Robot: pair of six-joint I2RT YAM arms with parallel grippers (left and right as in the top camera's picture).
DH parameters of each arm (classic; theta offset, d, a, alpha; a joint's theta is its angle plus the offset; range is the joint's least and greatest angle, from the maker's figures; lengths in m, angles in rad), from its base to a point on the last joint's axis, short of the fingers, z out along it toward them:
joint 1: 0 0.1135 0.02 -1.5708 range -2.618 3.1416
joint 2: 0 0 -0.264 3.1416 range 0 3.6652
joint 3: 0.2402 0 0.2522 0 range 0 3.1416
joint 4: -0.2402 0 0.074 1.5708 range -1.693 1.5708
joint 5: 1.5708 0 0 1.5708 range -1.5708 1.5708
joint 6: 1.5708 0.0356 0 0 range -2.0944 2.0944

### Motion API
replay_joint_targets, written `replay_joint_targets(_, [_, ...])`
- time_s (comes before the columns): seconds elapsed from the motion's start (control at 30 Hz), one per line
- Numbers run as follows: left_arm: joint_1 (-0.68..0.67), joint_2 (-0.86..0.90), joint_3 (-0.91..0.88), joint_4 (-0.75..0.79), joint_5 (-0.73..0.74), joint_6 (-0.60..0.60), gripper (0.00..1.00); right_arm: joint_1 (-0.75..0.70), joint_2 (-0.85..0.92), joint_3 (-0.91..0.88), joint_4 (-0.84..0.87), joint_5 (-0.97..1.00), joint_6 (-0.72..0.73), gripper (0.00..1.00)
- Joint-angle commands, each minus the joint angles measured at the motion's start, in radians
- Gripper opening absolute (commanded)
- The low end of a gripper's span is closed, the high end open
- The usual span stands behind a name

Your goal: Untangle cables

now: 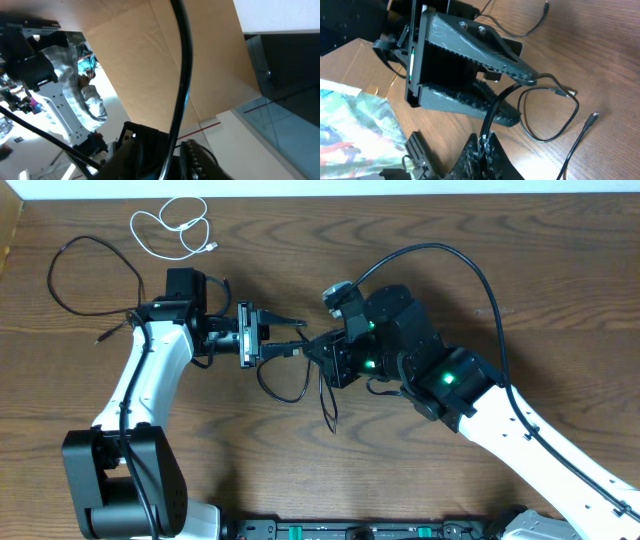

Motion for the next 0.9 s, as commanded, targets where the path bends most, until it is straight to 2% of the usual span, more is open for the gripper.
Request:
replay_joint_targets(0.0, [-0.001,-0.003,-0.001,-0.001,0.024,-0.002,0.33,-0.001,-0.006,0.001,0.000,0.027,0.028,0.01])
replay_joint_targets(0.1, [-0.001,-0.003,-0.001,-0.001,0.024,-0.002,0.32,-0.001,-0.006,0.001,-0.001,0.027,0.028,0.01])
replay_joint_targets(0.17, [-0.001,-0.003,-0.001,-0.001,0.024,-0.002,0.27,-0.001,-0.006,0.001,-0.001,0.026,0.028,0.01])
replay_joint_targets(0.27, [-0.001,-0.003,-0.001,-0.001,0.024,-0.002,0.19,-0.001,-0.006,0.001,-0.001,0.023,0.028,0.01])
replay_joint_targets(0.33, [-0.001,-0.003,-0.001,-0.001,0.024,-0.001,0.08,0.000,-0.006,0.001,-0.002,0.023,0.028,0.01])
replay_joint_targets(0.47, [-0.001,-0.003,-0.001,0.001,0.023,0.001,0.07,0.000,-0.006,0.001,-0.005,0.011,0.028,0.03])
replay_joint_targets(0.6, [-0.001,-0.003,-0.001,0.026,0.023,0.040,0.07,0.000,-0.006,0.001,-0.018,0.012,0.028,0.28])
replay_joint_targets(0.67, [-0.002,-0.008,-0.001,0.026,0.013,0.041,0.08,-0.001,-0.006,0.001,-0.032,0.012,0.028,0.46])
replay_joint_targets(0.7, [-0.001,-0.021,-0.001,0.026,-0.028,0.040,0.07,-0.006,-0.008,0.001,-0.050,0.012,0.028,0.60])
replay_joint_targets(0.83, [-0.001,-0.092,0.012,0.026,-0.176,0.008,0.07,-0.056,-0.029,0.002,-0.113,0.012,0.028,0.60])
replay_joint_targets(0.87, [0.000,-0.123,0.022,0.026,-0.224,-0.008,0.07,-0.079,-0.040,0.002,-0.134,0.012,0.028,0.63])
